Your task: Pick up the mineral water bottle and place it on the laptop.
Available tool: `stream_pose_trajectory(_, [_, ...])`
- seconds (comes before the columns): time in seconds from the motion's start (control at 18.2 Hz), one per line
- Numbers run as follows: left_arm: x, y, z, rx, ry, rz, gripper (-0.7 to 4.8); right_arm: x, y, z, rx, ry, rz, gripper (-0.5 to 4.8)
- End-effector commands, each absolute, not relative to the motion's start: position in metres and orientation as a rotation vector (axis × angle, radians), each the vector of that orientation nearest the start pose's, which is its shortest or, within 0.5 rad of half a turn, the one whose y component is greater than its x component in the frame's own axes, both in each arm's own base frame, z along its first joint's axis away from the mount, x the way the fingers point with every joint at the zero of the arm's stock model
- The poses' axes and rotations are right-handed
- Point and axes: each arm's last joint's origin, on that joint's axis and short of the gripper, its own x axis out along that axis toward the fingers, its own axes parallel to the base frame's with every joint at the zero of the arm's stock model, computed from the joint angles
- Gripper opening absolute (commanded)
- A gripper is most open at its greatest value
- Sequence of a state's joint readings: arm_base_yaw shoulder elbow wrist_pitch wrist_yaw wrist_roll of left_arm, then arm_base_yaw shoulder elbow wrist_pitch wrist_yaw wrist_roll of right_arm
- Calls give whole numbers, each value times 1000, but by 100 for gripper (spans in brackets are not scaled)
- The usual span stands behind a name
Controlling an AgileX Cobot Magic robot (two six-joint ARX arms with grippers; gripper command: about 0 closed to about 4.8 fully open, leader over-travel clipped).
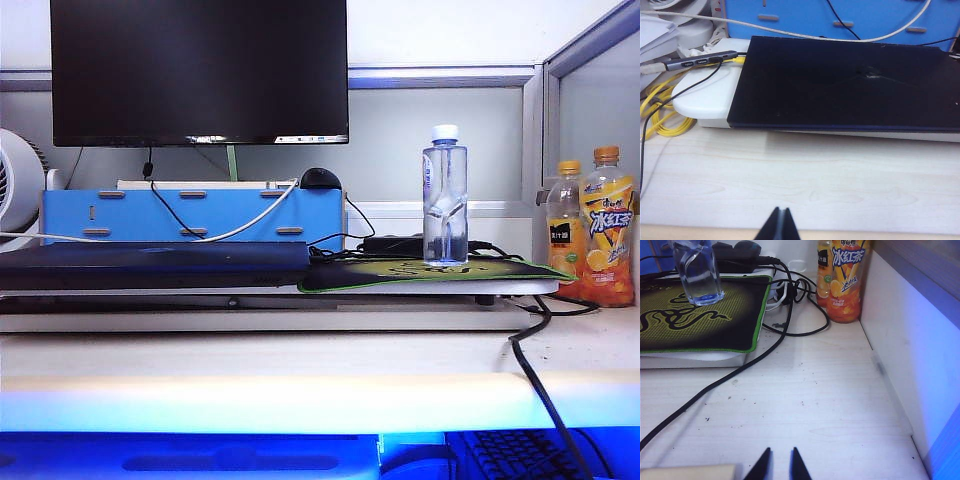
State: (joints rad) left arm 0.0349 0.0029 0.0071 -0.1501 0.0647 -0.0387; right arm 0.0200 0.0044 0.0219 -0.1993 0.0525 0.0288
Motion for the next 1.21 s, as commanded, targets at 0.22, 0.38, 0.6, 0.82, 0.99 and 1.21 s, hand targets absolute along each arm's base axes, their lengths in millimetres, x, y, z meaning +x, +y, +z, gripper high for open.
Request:
stream_pose_trajectory(0.22, [96,1,151,-45,146,-30,-2,95,0,150,22,191,-34,62])
stream_pose_trajectory(0.38, [96,1,151,-45,146,-30,-2,95,0,150,22,191,-35,62])
stream_pose_trajectory(0.6, [96,1,151,-45,146,-30,-2,95,0,150,22,191,-34,62])
stream_pose_trajectory(0.82, [96,1,151,-45,146,-30,-2,96,0,154,25,151,-35,62])
stream_pose_trajectory(0.99, [96,1,151,-45,146,-29,-2,96,1,158,136,99,-23,62])
stream_pose_trajectory(1.21, [96,1,151,-45,146,-30,-2,96,3,155,402,137,28,62])
